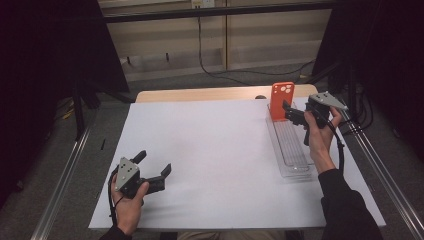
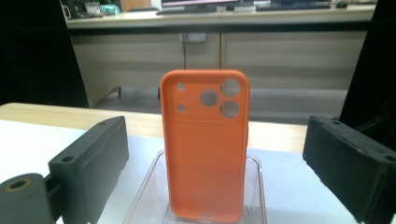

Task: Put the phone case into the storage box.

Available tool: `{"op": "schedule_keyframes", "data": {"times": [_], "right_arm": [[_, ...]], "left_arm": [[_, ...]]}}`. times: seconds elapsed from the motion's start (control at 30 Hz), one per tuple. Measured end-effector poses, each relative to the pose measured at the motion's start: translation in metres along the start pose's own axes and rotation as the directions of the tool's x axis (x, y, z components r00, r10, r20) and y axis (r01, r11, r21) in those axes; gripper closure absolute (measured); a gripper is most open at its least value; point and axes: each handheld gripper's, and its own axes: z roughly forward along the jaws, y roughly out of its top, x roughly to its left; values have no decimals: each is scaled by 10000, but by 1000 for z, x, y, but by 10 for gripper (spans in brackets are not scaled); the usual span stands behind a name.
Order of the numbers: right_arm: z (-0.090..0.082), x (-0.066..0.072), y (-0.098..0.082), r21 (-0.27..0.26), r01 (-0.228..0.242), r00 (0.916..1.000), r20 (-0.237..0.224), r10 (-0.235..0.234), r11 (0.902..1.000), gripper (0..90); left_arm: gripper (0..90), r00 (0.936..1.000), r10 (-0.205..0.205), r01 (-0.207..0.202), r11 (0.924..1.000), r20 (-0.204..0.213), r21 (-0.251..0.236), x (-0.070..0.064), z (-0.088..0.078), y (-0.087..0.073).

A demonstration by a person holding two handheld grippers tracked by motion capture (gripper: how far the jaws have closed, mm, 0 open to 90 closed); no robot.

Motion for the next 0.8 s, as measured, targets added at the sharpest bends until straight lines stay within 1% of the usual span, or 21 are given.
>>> {"op": "schedule_keyframes", "data": {"times": [0.13,0.23,0.27,0.43,0.53,0.63,0.7,0.8], "right_arm": [[-6,1,-2,-298,89,9999,-64,-91,9995,62],[-9,3,-4,-364,233,9997,-103,-237,9991,61],[-11,3,-4,-372,252,9995,-198,-259,9990,58],[-20,8,-5,-545,440,9984,-320,-458,9975,53],[-26,10,-8,-619,525,9981,-292,-544,9967,49],[-31,11,-10,-690,536,9976,-401,-564,9962,44],[-36,11,-11,-712,661,9965,-461,-695,9953,44],[-42,11,-13,-781,711,9961,-476,-749,9944,43]], "left_arm": [[33,10000,24,-24,10000,4,5,0,0,0],[32,10000,84,-84,10000,7,12,1,-1,0],[33,9999,145,-145,9999,-5,18,1,-1,1],[33,10000,-42,42,9999,-45,-138,0,-2,1],[33,9999,-129,128,9996,-26,-248,0,-3,1],[33,9999,-136,134,9994,-72,-307,0,-3,1],[33,9999,-135,133,9995,-80,-302,0,-3,1],[33,9999,-124,122,9995,-79,-307,0,-3,1]]}}
